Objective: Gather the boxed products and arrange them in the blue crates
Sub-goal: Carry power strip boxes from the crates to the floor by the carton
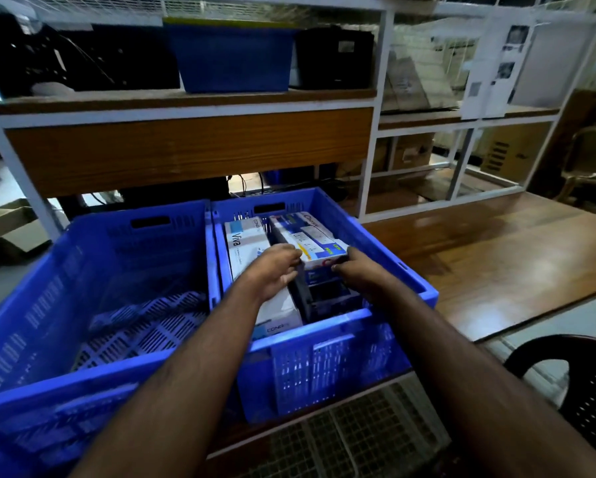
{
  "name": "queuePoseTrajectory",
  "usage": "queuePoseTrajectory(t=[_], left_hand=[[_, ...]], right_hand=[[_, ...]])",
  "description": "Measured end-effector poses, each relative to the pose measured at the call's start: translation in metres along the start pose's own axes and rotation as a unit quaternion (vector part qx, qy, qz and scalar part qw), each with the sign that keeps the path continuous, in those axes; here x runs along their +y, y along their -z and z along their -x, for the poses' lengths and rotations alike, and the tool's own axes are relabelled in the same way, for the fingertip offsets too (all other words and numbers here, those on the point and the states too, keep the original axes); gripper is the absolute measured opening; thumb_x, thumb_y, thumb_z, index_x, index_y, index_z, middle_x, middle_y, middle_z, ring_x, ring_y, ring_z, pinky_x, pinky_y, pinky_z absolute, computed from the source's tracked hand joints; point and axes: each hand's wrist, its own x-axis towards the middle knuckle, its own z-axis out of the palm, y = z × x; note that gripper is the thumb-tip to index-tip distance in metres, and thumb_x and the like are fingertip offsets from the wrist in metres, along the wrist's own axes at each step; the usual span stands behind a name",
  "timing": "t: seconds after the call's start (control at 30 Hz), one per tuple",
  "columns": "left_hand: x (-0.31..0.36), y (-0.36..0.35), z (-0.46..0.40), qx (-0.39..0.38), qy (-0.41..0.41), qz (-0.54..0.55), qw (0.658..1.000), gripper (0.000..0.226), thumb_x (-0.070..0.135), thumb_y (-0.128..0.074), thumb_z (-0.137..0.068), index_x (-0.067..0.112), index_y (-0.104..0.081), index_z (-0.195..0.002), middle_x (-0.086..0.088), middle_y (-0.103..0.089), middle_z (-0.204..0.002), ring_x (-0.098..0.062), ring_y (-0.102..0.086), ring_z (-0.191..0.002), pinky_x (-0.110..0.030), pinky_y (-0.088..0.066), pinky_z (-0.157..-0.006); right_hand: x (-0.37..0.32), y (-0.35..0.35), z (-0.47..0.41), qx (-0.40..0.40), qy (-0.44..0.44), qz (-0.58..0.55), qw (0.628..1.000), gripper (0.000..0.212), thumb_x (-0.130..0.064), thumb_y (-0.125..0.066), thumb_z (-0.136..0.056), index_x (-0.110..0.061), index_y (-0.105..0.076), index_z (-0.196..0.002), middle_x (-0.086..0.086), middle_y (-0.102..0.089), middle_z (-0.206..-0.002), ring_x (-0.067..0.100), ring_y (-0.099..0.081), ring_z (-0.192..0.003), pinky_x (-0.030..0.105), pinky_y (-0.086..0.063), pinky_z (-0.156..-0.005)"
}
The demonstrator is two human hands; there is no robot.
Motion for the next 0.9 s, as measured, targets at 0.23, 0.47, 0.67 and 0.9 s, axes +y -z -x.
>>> queuePoseTrajectory(t=[0.23,0.47,0.67,0.9], left_hand=[[-0.006,-0.001,-0.004,0.031,-0.077,-0.137,0.987,0.049,0.02,-0.053,-0.098,0.008,-0.039,-0.144,-0.008,-0.048,-0.141,-0.023,-0.046,-0.128,-0.035,-0.038,-0.105],[-0.007,-0.012,0.006,0.074,-0.116,-0.17,0.976,0.038,0.022,-0.053,-0.097,0.012,-0.051,-0.134,-0.008,-0.058,-0.13,-0.022,-0.055,-0.117,-0.032,-0.046,-0.089],[-0.019,-0.027,0.031,0.132,-0.158,-0.242,0.948,0.031,0.017,-0.05,-0.098,0.008,-0.056,-0.127,-0.008,-0.063,-0.12,-0.017,-0.059,-0.105,-0.019,-0.045,-0.071],[-0.027,-0.03,0.083,0.159,-0.285,-0.367,0.871,0.025,0.013,-0.052,-0.096,0.01,-0.061,-0.12,0.002,-0.063,-0.112,-0.01,-0.057,-0.107,-0.02,-0.042,-0.091]], right_hand=[[-0.002,0.006,0.0,0.101,0.032,0.112,0.988,0.043,-0.006,-0.053,-0.086,-0.005,-0.058,-0.128,0.018,-0.06,-0.129,0.032,-0.056,-0.119,0.037,-0.046,-0.099],[-0.002,0.005,0.0,0.089,0.055,0.063,0.993,0.036,-0.009,-0.054,-0.088,-0.008,-0.061,-0.123,0.014,-0.062,-0.124,0.027,-0.059,-0.111,0.032,-0.05,-0.085],[0.002,0.002,-0.003,0.097,0.11,0.033,0.989,0.028,-0.018,-0.056,-0.09,-0.011,-0.064,-0.116,0.011,-0.067,-0.115,0.026,-0.062,-0.103,0.036,-0.053,-0.083],[-0.008,0.003,0.025,0.169,0.344,-0.007,0.924,0.017,-0.011,-0.055,-0.089,-0.009,-0.067,-0.102,0.006,-0.068,-0.097,0.015,-0.062,-0.087,0.01,-0.042,-0.068]])
